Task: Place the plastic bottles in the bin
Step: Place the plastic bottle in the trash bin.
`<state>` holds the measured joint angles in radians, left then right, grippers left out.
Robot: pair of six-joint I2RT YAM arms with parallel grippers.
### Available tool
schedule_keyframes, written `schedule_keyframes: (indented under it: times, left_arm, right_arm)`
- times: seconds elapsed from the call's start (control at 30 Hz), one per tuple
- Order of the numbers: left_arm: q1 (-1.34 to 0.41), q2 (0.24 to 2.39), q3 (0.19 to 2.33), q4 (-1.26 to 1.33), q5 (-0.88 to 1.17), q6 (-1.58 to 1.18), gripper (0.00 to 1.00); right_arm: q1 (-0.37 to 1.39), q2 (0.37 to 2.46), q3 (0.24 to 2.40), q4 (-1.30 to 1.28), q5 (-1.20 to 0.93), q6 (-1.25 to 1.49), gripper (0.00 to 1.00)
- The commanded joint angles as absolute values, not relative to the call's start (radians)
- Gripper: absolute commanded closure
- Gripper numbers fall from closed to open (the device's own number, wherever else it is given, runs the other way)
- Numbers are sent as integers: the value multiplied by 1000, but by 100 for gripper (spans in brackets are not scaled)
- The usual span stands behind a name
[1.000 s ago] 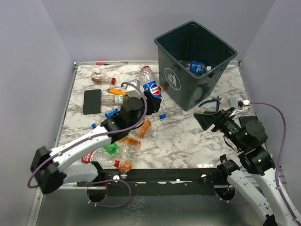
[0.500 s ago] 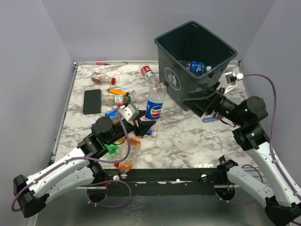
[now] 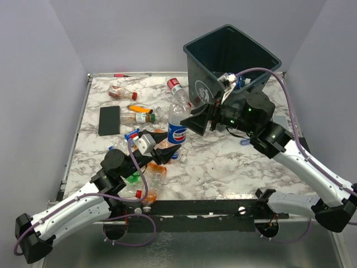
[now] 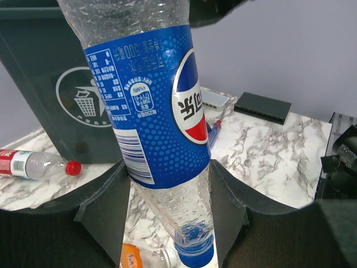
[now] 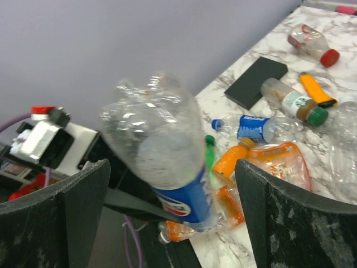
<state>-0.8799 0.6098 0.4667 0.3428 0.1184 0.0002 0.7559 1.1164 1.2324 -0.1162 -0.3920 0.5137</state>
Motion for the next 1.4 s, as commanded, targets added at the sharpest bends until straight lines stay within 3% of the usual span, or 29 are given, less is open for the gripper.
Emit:
schedule_keyframes:
  times: [0.0, 0.13, 0.37, 0.63, 0.73, 0.8, 1.0, 1.2, 1.37]
  left_arm:
    - [-881, 586, 447, 407, 89, 3, 71]
    - [-880, 600, 448, 419, 94, -41, 71]
    - [-881, 633, 453, 434, 124, -71, 71]
    - [-881, 620, 445, 437, 104, -77, 67]
    - [-882, 611, 442, 436, 97, -79, 60]
    - [-881, 606, 457, 436, 92, -81, 50]
    - [-881, 599, 440, 436, 75, -98, 2]
    - [-881, 529, 411, 467, -87, -122, 1]
    - [-881, 479, 388, 477, -261, -94, 1]
  right_arm:
    - [776, 1137, 1246, -161, -268, 474, 2]
    - [807, 1184, 1275, -141, -290, 475, 1]
    - [828, 1252, 1299, -82, -341, 508, 9]
    - [836, 1260, 1293, -65, -326, 510, 35]
    - [837, 1245, 1283, -62, -314, 505, 47]
    - [836, 1236, 1277, -61, -307, 503, 51]
    - [836, 1213, 1279, -76, -284, 493, 57]
    - [836, 1146, 1434, -186, -96, 333, 57]
    - [836, 1146, 1655, -229, 244, 90, 56]
